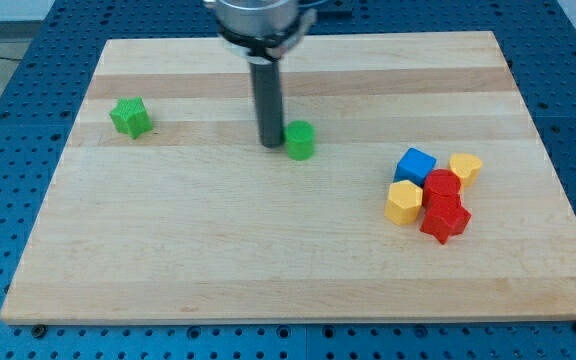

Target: Push the group of blocks downwards of the board

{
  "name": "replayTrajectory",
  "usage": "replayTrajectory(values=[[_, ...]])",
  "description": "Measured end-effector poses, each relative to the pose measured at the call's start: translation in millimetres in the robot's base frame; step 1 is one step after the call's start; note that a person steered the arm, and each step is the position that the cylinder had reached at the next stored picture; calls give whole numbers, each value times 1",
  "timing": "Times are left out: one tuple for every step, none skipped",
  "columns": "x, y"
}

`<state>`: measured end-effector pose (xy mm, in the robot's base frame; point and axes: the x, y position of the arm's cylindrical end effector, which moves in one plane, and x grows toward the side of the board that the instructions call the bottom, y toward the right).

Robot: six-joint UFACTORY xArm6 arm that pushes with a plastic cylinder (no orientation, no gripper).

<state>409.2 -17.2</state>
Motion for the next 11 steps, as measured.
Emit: replayTrajectory(values=[[21,75],[27,98],[27,94],[-26,74],[-22,125],[18,156],[51,153],[54,151],[20,151],[-1,184],[15,218]])
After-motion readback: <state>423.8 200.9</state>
